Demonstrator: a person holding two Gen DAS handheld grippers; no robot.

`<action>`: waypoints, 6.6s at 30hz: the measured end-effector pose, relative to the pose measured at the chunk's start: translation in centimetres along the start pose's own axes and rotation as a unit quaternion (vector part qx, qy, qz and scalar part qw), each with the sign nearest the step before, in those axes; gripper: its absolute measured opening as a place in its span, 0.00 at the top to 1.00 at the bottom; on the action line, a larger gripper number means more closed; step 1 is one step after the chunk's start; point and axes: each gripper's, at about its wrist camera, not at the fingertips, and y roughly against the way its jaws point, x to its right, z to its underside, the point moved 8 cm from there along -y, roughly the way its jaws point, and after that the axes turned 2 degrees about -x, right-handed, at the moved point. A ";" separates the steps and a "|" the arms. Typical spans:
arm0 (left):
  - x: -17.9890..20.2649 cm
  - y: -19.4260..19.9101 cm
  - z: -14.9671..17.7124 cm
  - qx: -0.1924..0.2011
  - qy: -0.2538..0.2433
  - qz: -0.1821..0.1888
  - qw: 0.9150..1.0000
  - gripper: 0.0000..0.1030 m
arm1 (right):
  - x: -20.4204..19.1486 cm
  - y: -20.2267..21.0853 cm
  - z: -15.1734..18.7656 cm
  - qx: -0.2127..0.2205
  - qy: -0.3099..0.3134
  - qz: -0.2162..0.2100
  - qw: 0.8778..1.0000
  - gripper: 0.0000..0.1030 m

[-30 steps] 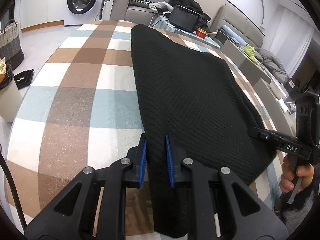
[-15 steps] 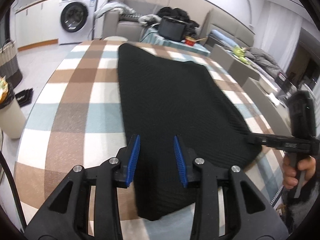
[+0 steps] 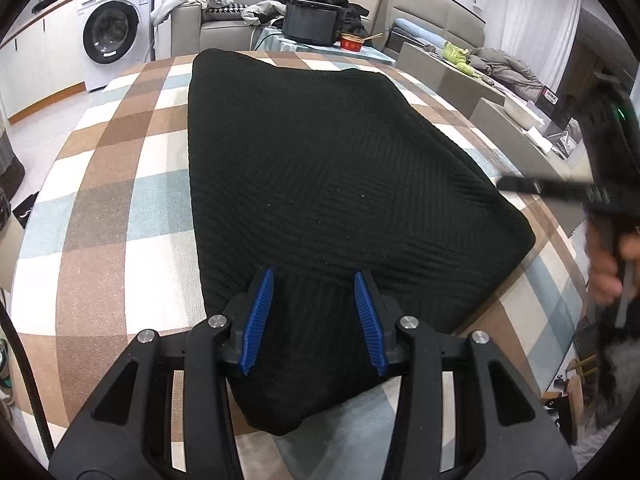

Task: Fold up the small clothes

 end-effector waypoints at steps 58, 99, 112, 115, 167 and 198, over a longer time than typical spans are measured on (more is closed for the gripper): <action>-3.4 2.0 1.7 0.001 0.056 -0.024 0.998 0.77 | -0.2 -2.7 3.3 -0.042 -0.027 -0.024 0.998 0.67; -2.7 7.5 -3.5 0.209 0.023 -0.115 0.971 0.01 | -6.1 3.3 -0.8 0.202 0.143 0.035 0.968 0.00; -1.9 8.2 -2.7 0.231 0.019 -0.113 0.966 0.01 | -7.0 2.7 0.0 0.222 0.164 0.032 0.961 0.00; -2.2 8.4 -2.6 0.234 0.025 -0.111 0.966 0.01 | -7.0 2.5 0.2 0.221 0.165 0.031 0.961 0.00; -2.0 8.2 -2.7 0.239 0.009 -0.114 0.964 0.01 | -7.0 2.7 0.5 0.235 0.172 0.022 0.956 0.00; -2.0 8.0 -2.7 0.239 0.006 -0.114 0.964 0.01 | -7.1 2.7 0.5 0.234 0.172 0.023 0.957 0.00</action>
